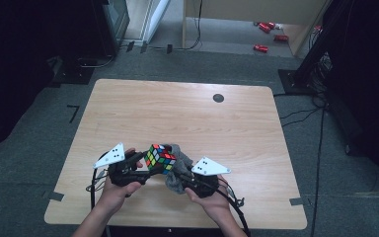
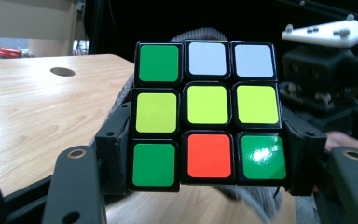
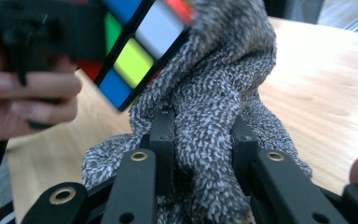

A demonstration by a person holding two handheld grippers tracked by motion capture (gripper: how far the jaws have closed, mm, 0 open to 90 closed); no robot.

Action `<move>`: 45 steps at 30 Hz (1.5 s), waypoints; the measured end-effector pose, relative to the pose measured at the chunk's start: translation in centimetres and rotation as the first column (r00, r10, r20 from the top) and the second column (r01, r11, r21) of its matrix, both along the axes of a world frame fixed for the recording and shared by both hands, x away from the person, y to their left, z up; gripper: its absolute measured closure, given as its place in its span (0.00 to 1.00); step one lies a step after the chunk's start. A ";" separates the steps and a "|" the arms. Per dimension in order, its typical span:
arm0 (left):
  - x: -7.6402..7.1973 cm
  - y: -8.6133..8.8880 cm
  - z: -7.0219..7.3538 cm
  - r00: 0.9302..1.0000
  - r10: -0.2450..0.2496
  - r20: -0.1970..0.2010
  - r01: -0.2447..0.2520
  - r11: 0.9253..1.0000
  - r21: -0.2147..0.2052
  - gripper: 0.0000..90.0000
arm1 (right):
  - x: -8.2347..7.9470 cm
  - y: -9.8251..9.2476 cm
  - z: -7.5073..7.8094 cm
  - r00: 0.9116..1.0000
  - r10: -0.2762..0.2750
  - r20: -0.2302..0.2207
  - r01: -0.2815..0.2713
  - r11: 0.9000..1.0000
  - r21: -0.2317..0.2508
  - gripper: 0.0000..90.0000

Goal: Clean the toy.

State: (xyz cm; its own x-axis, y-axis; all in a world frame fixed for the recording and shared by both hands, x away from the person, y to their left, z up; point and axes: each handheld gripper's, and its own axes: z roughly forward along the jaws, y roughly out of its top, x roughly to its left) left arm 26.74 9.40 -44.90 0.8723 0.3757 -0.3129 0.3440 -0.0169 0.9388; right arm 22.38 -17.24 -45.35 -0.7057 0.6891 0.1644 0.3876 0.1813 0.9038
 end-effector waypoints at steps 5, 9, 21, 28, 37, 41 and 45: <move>0.1 0.3 -0.1 1.000 0.017 0.004 -0.017 1.000 0.006 0.38 | 0.0 -0.2 0.3 1.000 0.012 0.009 -0.012 1.000 -0.008 0.78; 0.0 0.0 -0.2 1.000 0.004 0.005 -0.004 1.000 0.012 0.38 | 0.2 -1.4 1.1 0.999 -0.035 0.036 0.034 0.999 0.031 0.78; -0.2 -0.1 0.1 1.000 0.020 0.011 -0.020 1.000 0.007 0.38 | 0.1 -0.4 0.3 1.000 0.023 0.001 -0.023 1.000 0.003 0.78; 0.1 0.0 -0.2 1.000 0.025 -0.010 -0.024 1.000 0.015 0.38 | 0.2 -1.6 1.3 0.999 -0.016 0.041 0.015 1.000 0.022 0.78; -0.1 -0.4 -0.2 1.000 0.025 -0.018 -0.025 1.000 0.018 0.38 | 0.3 -1.2 0.5 1.000 -0.012 0.002 0.012 1.000 0.022 0.78; 0.1 0.1 -0.1 0.999 0.044 -0.019 -0.044 0.999 0.013 0.38 | 0.1 -0.4 0.3 1.000 0.023 -0.004 -0.023 1.000 0.000 0.78; 0.3 0.5 -0.1 0.998 0.060 -0.021 -0.060 0.998 0.010 0.38 | 0.0 -0.4 0.5 1.000 0.029 0.010 -0.029 1.000 -0.007 0.78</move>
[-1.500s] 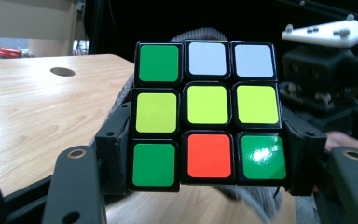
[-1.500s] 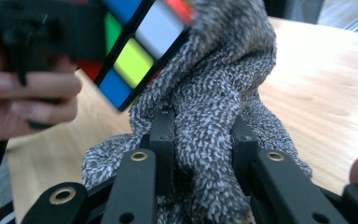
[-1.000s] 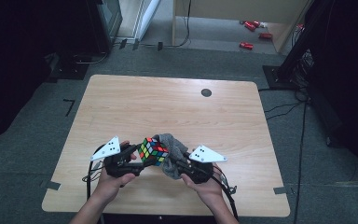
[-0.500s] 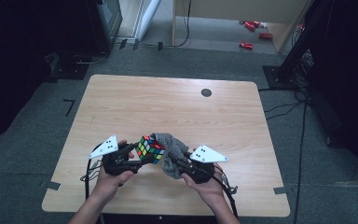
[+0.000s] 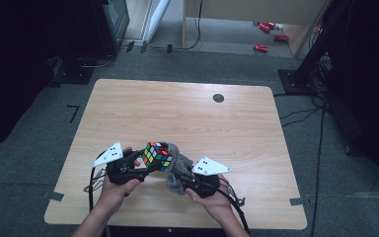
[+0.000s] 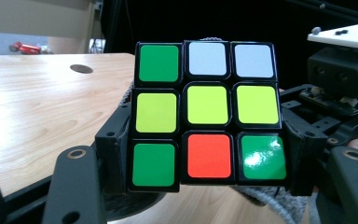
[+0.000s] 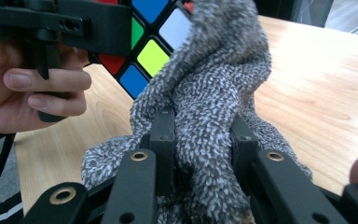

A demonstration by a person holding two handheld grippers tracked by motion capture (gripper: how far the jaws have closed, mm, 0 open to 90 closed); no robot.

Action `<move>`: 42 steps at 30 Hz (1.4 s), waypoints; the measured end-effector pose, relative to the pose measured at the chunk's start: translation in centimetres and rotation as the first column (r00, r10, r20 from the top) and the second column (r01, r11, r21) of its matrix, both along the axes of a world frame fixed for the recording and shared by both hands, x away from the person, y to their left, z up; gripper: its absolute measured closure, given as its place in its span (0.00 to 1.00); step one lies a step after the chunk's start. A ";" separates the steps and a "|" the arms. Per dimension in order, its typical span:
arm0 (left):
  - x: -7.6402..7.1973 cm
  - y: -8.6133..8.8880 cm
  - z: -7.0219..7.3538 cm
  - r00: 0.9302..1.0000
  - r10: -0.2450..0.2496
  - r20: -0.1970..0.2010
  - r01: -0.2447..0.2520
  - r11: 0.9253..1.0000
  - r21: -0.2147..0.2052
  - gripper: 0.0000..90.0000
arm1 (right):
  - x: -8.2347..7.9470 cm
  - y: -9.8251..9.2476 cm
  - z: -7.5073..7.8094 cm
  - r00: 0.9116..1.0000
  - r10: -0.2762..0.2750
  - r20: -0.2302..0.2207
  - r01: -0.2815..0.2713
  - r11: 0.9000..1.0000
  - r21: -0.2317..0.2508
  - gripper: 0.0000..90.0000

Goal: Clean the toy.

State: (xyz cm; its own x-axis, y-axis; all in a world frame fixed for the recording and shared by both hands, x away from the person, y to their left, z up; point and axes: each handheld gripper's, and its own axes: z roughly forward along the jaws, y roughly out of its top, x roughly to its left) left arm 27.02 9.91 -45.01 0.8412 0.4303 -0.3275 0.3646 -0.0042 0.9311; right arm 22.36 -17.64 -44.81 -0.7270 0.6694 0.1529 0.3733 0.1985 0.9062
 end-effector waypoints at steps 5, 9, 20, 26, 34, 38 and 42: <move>-0.1 -0.5 -0.2 1.000 -0.021 -0.003 0.021 1.000 0.013 0.38 | 0.1 -1.3 0.9 0.998 -0.047 0.030 0.046 0.998 0.036 0.79; -0.5 -1.1 -0.1 0.999 -0.034 0.015 0.034 0.999 0.032 0.38 | 0.3 -1.4 0.6 0.998 -0.057 0.024 0.056 0.998 0.035 0.79; -0.1 0.1 0.1 1.000 -0.003 -0.004 0.003 1.000 -0.013 0.38 | -0.3 0.7 -0.1 0.999 0.038 0.016 -0.038 0.999 -0.036 0.78; -0.5 -0.9 0.0 0.999 -0.042 0.006 0.042 0.999 0.005 0.38 | 0.2 -1.3 0.7 0.998 -0.058 0.036 0.056 0.998 0.041 0.79; 0.0 0.2 0.0 1.000 0.019 -0.022 -0.020 0.999 -0.028 0.38 | -0.4 0.8 -0.4 0.999 0.042 0.024 -0.042 0.999 -0.021 0.78; -0.1 -0.2 0.0 1.000 -0.020 -0.023 0.019 0.999 -0.035 0.38 | -0.3 0.5 0.1 0.999 0.017 0.051 -0.015 1.000 -0.028 0.79; -0.2 -0.5 0.1 0.999 -0.039 -0.035 0.038 0.999 -0.037 0.38 | -0.1 -0.8 0.5 0.998 -0.036 0.060 0.034 0.999 0.037 0.79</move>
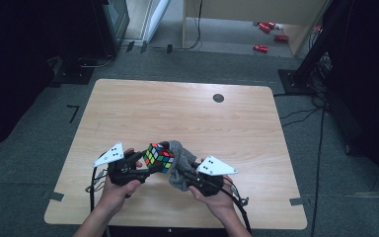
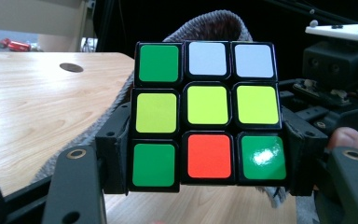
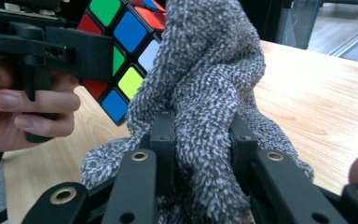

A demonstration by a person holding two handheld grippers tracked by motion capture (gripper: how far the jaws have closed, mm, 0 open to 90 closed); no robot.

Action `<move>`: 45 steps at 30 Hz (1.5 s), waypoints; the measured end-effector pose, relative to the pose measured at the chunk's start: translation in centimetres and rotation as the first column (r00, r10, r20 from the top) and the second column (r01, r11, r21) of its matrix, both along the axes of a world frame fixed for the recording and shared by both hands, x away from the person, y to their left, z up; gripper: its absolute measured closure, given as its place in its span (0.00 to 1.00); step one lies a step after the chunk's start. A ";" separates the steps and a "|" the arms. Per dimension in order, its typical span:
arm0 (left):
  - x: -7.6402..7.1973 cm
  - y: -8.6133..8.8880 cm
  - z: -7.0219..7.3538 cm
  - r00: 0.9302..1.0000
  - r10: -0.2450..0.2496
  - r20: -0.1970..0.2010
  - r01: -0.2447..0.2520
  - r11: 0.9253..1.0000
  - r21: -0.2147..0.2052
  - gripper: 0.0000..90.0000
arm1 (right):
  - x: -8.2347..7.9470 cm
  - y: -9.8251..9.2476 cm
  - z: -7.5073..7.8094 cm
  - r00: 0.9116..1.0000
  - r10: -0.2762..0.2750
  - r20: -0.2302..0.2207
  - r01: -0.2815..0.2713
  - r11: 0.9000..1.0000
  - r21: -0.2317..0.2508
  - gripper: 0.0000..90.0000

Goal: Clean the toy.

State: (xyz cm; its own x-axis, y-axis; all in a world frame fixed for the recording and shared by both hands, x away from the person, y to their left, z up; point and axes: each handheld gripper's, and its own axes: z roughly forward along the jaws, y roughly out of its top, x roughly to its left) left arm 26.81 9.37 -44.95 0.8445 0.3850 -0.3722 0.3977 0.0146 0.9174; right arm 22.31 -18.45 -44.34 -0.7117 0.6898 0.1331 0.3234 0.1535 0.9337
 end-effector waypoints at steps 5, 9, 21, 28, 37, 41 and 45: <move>0.2 0.7 0.1 1.000 0.031 -0.003 -0.031 0.999 -0.037 0.38 | -0.6 1.9 -1.1 0.997 0.072 -0.014 -0.073 0.997 -0.029 0.78; 0.3 1.0 0.0 0.998 0.057 -0.003 -0.057 0.996 -0.062 0.38 | -1.1 3.7 -2.2 0.991 0.118 -0.058 -0.119 0.993 -0.017 0.78; -0.1 0.3 -0.4 0.992 0.126 0.024 -0.125 0.991 -0.050 0.38 | -1.4 5.1 -2.9 0.984 0.132 -0.122 -0.108 0.977 0.186 0.79; -0.3 -0.1 -0.4 0.991 0.130 0.018 -0.129 0.991 -0.041 0.38 | -0.9 4.3 -3.2 0.981 0.120 -0.151 -0.082 0.968 0.237 0.79; -0.1 0.6 -0.1 0.987 0.160 0.023 -0.158 0.986 -0.054 0.38 | -0.7 3.6 -2.9 0.984 0.091 -0.154 -0.054 0.972 0.228 0.79; -0.1 0.8 -0.1 0.986 0.166 0.019 -0.164 0.984 -0.069 0.38 | 0.0 2.4 -3.0 0.985 0.039 -0.170 0.001 0.974 0.227 0.80; -0.3 -0.2 -0.6 0.991 0.130 0.021 -0.129 0.991 -0.033 0.38 | -0.7 3.9 -3.4 0.978 0.101 -0.183 -0.053 0.966 0.252 0.80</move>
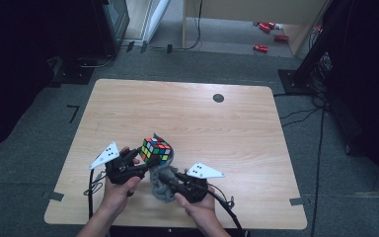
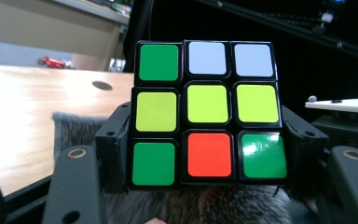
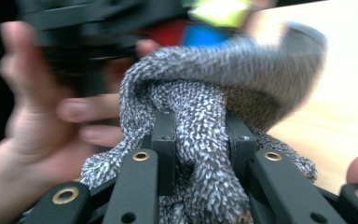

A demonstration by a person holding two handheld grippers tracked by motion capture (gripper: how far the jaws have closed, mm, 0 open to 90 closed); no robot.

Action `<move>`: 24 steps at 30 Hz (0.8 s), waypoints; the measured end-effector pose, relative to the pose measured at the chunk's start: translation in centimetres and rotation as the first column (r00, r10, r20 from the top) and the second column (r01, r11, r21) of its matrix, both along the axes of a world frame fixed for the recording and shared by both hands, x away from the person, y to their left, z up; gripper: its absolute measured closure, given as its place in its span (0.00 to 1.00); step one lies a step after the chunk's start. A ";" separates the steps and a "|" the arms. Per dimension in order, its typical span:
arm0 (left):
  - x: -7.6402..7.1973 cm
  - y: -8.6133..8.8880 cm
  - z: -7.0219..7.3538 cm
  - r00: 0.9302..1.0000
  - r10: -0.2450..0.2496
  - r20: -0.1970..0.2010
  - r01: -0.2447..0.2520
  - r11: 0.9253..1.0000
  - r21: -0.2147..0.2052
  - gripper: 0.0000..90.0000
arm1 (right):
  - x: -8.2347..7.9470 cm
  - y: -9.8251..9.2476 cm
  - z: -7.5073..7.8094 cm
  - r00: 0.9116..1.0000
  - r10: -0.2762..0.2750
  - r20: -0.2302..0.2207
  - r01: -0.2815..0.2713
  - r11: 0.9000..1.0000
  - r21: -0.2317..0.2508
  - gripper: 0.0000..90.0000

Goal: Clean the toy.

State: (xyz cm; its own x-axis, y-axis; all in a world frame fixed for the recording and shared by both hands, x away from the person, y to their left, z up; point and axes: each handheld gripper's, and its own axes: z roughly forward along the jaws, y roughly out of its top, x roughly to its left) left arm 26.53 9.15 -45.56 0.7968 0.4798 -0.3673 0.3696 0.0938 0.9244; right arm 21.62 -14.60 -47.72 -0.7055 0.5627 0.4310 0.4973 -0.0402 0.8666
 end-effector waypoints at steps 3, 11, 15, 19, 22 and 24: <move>-0.1 -0.3 0.0 1.000 -0.006 0.011 0.006 1.000 0.019 0.38 | -0.5 1.0 0.2 1.000 0.023 0.018 -0.023 1.000 0.000 0.80; 0.3 1.1 0.4 0.999 0.034 0.011 -0.034 0.999 -0.022 0.38 | 1.0 -2.4 0.3 0.995 -0.093 -0.040 0.093 0.996 0.011 0.83; 0.0 0.1 0.2 1.000 0.017 0.017 -0.017 1.000 -0.001 0.38 | 0.7 -1.3 0.2 0.998 -0.046 -0.046 0.047 0.999 0.017 0.83; -0.1 -0.2 0.1 1.000 0.009 0.024 -0.009 1.000 0.021 0.38 | 0.1 -0.1 0.6 1.000 0.009 -0.020 -0.008 1.000 0.014 0.83; 0.1 0.5 0.3 0.999 0.028 0.022 -0.028 1.000 -0.002 0.38 | 0.5 -1.0 0.7 1.000 -0.018 -0.025 0.018 1.000 0.014 0.83; 0.2 1.0 0.4 0.999 0.042 0.020 -0.041 0.999 -0.015 0.38 | 0.8 -1.8 0.6 0.998 -0.054 -0.032 0.055 0.998 0.011 0.83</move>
State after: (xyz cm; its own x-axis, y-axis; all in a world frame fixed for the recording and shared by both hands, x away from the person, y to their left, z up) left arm 26.77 10.16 -45.12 0.7836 0.5074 -0.3586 0.3465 0.1221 0.9301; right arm 22.40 -16.41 -47.08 -0.6598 0.5949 0.4590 0.5211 -0.0778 0.8499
